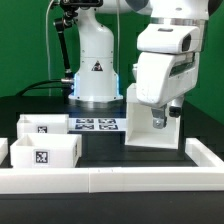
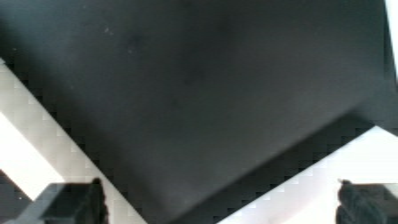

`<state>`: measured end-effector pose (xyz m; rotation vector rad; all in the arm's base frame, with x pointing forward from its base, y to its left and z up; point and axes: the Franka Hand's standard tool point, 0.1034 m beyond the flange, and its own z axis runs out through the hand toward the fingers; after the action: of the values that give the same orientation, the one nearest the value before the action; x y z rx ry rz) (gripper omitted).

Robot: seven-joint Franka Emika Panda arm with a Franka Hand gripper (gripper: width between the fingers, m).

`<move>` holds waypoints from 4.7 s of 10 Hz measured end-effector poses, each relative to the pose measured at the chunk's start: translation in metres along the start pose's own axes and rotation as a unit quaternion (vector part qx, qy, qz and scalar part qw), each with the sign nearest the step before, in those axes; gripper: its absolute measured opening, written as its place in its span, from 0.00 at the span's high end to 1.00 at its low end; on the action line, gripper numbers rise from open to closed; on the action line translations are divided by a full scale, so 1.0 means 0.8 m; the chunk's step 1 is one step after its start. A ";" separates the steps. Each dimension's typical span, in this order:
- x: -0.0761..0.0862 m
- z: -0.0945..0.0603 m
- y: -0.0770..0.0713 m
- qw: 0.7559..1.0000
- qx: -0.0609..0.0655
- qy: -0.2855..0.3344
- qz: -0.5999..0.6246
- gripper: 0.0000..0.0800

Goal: Assemble drawer

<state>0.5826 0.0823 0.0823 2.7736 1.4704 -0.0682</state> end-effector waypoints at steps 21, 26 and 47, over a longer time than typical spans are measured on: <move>-0.011 -0.001 -0.029 0.858 0.031 0.012 0.512 0.19; -0.023 -0.036 -0.067 0.785 0.036 0.017 0.618 0.19; -0.033 -0.011 -0.205 0.806 0.035 0.017 0.591 0.53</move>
Offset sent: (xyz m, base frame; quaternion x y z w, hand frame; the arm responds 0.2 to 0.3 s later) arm 0.0000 0.0000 0.0000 0.0000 0.0000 0.0000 1.0000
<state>0.4323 0.1526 0.0951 3.1581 -0.4645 -0.0578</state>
